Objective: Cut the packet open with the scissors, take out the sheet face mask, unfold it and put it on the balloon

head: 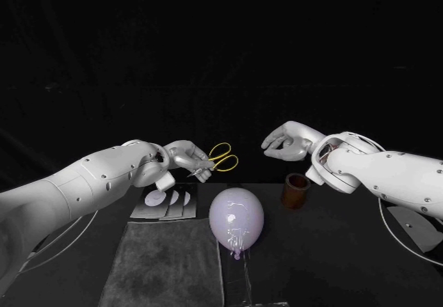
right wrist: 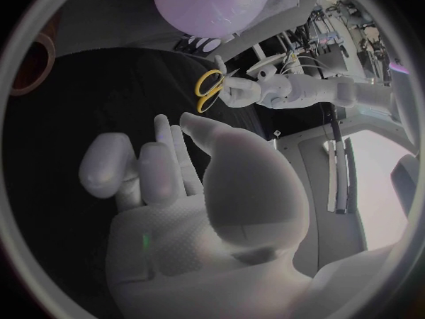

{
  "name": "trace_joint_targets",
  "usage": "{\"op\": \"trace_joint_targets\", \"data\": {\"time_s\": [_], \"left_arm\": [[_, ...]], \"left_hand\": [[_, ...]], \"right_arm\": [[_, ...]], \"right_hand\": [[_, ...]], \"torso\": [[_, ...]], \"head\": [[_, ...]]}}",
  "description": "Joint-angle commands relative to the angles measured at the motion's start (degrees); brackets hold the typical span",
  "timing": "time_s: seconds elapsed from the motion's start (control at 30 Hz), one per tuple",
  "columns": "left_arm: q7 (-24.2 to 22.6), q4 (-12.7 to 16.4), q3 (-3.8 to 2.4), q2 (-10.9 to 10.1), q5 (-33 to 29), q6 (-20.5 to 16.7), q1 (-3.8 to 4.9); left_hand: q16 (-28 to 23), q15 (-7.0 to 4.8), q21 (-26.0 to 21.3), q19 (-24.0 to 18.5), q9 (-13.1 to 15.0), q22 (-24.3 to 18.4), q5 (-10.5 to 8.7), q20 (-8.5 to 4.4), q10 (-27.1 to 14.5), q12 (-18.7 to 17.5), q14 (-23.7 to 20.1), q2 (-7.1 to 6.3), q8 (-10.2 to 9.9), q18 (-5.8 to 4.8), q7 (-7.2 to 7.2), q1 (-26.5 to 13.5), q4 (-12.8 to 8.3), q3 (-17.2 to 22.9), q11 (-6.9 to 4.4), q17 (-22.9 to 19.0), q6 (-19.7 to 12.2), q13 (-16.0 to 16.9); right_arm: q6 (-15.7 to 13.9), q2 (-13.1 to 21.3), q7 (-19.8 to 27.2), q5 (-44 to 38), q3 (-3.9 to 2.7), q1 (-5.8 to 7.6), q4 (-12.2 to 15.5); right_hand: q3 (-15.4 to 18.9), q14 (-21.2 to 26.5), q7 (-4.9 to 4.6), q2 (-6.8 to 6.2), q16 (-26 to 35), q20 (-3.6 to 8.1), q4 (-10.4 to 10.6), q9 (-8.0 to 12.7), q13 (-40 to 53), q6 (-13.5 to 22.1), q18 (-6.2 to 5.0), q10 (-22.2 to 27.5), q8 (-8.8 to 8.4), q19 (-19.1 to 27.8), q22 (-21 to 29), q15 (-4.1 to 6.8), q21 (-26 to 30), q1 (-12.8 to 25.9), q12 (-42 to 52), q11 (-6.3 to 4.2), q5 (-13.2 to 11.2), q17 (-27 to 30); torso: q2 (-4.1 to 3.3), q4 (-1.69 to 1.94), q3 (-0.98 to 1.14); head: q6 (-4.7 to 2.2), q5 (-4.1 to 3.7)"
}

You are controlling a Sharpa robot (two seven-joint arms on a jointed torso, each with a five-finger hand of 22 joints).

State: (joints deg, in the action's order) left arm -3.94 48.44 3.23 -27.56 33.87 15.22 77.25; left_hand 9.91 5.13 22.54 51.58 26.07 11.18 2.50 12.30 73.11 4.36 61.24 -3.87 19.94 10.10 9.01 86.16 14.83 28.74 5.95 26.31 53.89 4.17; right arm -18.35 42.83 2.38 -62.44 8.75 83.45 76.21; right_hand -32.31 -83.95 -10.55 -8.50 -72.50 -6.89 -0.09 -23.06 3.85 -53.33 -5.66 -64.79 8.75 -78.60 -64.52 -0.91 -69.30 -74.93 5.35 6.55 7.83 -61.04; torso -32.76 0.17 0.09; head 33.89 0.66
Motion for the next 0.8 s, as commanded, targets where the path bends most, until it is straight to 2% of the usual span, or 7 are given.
{"op": "trace_joint_targets", "data": {"time_s": [0.03,0.13,0.2,0.33,0.57,0.73,0.8], "left_arm": [[0.39,-0.10,-0.04,0.16,-1.35,1.70,-0.04],[0.54,-0.11,-0.03,0.19,-1.41,1.90,-0.11],[0.64,-0.14,-0.02,0.19,-1.42,1.96,-0.13],[0.67,-0.19,-0.01,0.16,-1.53,2.00,-0.17],[0.49,-0.11,-0.01,0.23,-1.87,2.44,-0.23],[0.52,0.32,-0.01,0.24,-2.08,2.58,-0.24],[0.54,0.60,-0.01,0.16,-2.15,2.60,-0.24]], "left_hand": [[-0.18,-0.15,0.16,-0.54,0.91,0.04,0.29,0.05,0.24,-0.17,0.38,-0.01,0.26,-0.05,0.08,-0.31,-6.22,6.57,0.08,0.05,-0.37,0.07],[-0.18,-0.15,0.16,-0.54,0.91,0.04,0.29,0.05,0.24,-0.17,0.38,-0.01,0.26,-0.05,0.08,-0.31,-6.22,6.57,0.08,0.05,-0.37,0.07],[-0.18,-0.15,0.16,-0.54,0.91,0.04,0.29,0.05,0.24,-0.17,0.38,-0.01,0.26,-0.05,0.08,-0.31,-6.22,6.57,0.08,0.05,-0.37,0.07],[-0.26,-0.13,0.63,-0.88,1.16,0.39,0.29,0.05,0.25,-0.17,0.38,-0.02,0.27,-0.07,0.14,-1.04,-6.93,7.19,0.10,0.22,-0.41,0.07],[-0.27,-0.14,0.80,-0.98,1.25,0.52,0.29,0.04,0.28,-0.16,0.42,-0.03,0.28,-0.07,0.14,-1.28,-7.17,7.36,0.10,0.28,-0.39,0.08],[-0.27,-0.14,0.80,-0.98,1.25,0.52,0.29,0.04,0.28,-0.16,0.42,-0.03,0.28,-0.07,0.14,-1.28,-7.17,7.36,0.10,0.28,-0.39,0.08],[-0.27,-0.14,0.92,-1.04,1.31,0.60,0.29,0.04,0.31,-0.15,0.45,-0.04,0.29,-0.07,0.15,-1.46,-7.32,7.46,0.10,0.33,-0.37,0.09]], "right_arm": [[1.83,-0.25,-1.98,-16.08,-0.09,0.64,2.31],[0.28,-0.91,-2.74,-21.69,-0.12,1.09,4.14],[-0.71,-1.56,-3.23,-24.63,-0.13,1.25,4.90],[-1.77,-3.83,-4.65,-30.16,-0.06,1.38,5.40],[-2.24,-7.66,-5.61,-34.03,0.15,0.66,3.57],[-2.56,-9.77,-6.02,-34.78,0.20,-0.01,1.82],[-2.39,-10.53,-6.13,-34.98,0.20,-0.18,1.26]], "right_hand": [[-0.55,-1.67,-0.14,-0.70,-1.08,-0.05,0.06,0.11,-0.12,0.40,0.82,0.43,-0.42,-0.36,-1.56,-0.53,-1.32,-0.07,-0.77,0.17,-0.60,-1.05],[-0.72,-1.46,0.19,-1.50,-1.63,-0.24,0.11,0.31,-0.18,1.14,0.77,1.42,-1.00,0.01,-2.06,-0.63,-1.74,0.16,-1.57,0.09,-1.27,-1.33],[-0.71,0.11,0.03,-2.02,1.05,-0.44,0.12,0.52,-0.26,1.99,-0.12,3.70,-1.62,2.65,1.76,-0.86,1.56,0.22,-1.88,0.41,-0.80,2.78],[-0.19,0.18,0.34,-2.23,0.73,-0.76,0.11,0.77,-0.22,3.14,-0.28,7.24,-2.42,3.36,1.66,-1.01,1.67,0.05,-1.84,0.52,-1.25,2.55],[0.21,-0.55,0.62,-2.10,-1.12,-0.67,0.42,0.76,0.08,3.13,0.07,6.69,-2.50,2.40,-0.56,-0.71,-0.12,0.24,-1.23,0.15,-1.53,0.13],[0.36,-0.63,0.27,-2.18,-1.38,-0.71,0.45,0.77,0.02,3.14,0.10,7.00,-2.56,2.42,-0.71,-0.91,-0.23,0.26,-1.45,0.41,-1.45,-0.01],[0.33,-0.65,0.21,-2.15,-1.53,-0.75,0.38,0.78,-0.02,3.17,0.12,7.24,-2.60,2.40,-0.83,-0.98,-0.32,0.13,-1.56,0.49,-1.39,-0.16]], "torso": [[-0.06,0.10,0.01],[-0.10,0.26,0.03],[-0.12,0.24,0.01],[-0.16,0.26,-0.04],[-0.07,0.36,-0.10],[-0.19,0.47,-0.09],[-0.14,0.31,-0.07]], "head": [[0.08,-0.03],[-0.06,-0.08],[-0.02,-0.16],[-0.02,-0.35],[0.08,-0.28],[0.08,-0.19],[0.20,-0.06]]}}
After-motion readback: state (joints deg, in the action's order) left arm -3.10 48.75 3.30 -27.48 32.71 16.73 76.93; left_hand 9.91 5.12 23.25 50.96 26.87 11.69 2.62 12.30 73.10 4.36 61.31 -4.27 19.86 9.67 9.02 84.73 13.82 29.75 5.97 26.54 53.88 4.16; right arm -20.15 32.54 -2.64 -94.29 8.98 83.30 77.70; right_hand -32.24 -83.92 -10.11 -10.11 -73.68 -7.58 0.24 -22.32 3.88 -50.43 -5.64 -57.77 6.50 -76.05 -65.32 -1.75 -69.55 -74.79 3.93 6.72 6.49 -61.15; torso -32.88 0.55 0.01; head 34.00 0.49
